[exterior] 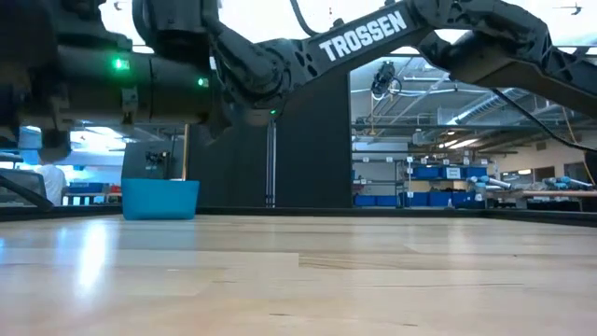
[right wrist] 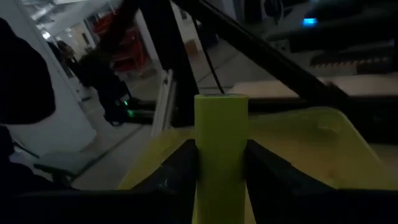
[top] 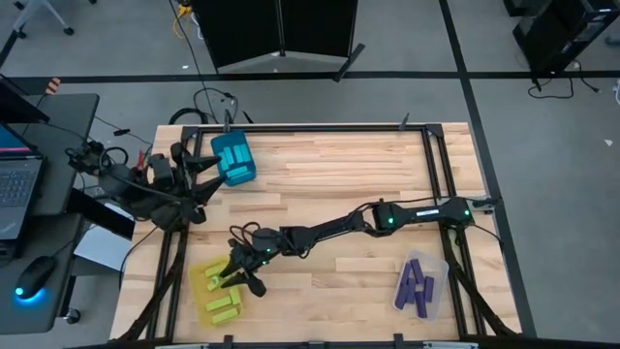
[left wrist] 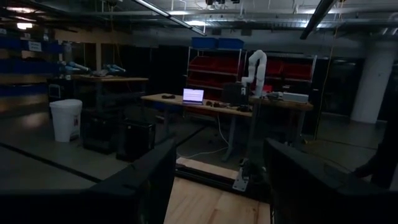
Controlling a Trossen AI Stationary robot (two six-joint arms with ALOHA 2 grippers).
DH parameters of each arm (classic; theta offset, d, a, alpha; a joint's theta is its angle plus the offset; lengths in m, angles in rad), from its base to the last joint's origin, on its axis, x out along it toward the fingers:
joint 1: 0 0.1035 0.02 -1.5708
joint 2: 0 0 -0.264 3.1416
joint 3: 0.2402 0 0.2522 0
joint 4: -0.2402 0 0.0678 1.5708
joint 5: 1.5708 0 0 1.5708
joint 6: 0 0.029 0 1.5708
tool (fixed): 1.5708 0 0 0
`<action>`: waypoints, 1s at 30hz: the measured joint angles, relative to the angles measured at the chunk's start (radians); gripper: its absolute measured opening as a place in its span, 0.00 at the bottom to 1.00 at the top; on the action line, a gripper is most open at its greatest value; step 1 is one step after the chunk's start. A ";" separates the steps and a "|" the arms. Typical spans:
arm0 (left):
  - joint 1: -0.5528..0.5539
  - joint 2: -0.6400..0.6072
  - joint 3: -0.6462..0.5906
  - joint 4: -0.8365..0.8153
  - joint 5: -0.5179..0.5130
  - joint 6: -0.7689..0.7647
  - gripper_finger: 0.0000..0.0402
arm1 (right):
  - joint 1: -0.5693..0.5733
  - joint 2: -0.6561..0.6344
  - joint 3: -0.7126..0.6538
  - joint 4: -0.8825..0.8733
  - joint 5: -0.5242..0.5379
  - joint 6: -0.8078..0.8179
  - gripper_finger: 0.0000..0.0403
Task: Sort blocks
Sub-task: Put the green block into the yellow bin, then return to Home Position
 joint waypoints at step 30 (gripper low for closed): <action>-0.034 -0.059 0.000 -0.092 -0.006 0.001 0.58 | -0.082 -0.209 -0.139 -0.004 0.013 -0.164 0.32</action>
